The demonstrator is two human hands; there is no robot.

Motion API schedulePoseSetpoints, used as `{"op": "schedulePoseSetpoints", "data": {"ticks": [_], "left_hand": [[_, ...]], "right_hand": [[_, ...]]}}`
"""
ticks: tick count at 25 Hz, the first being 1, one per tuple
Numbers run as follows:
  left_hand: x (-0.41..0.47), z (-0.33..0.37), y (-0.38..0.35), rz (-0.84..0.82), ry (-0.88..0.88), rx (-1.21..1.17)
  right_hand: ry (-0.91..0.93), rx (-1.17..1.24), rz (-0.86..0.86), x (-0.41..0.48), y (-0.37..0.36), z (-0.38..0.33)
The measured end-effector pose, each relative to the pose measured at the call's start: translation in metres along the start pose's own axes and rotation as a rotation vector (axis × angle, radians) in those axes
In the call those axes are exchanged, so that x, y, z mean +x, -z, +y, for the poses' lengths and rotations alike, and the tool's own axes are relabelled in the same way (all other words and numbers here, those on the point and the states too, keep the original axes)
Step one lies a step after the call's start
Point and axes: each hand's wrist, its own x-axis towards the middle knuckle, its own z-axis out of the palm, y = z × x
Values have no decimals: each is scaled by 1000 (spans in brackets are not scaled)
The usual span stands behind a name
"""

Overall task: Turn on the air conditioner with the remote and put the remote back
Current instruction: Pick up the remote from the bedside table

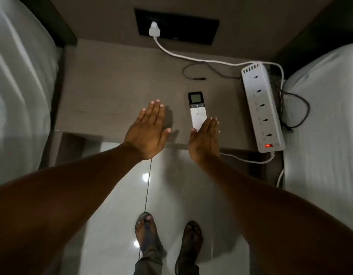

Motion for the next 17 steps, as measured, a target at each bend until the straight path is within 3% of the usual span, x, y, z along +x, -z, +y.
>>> {"op": "schedulePoseSetpoints", "data": {"ticks": [10,14,17], "left_hand": [[20,-18,-18,-74,56,39],[17,-20,-23,-78,60,37],[12,-21,-25,-87,77,23]], "right_hand": [[-78,60,114,58,-9,-12],[-297,67,136,74,-9,-14],[-327,191,74,79,-8,-14]]}}
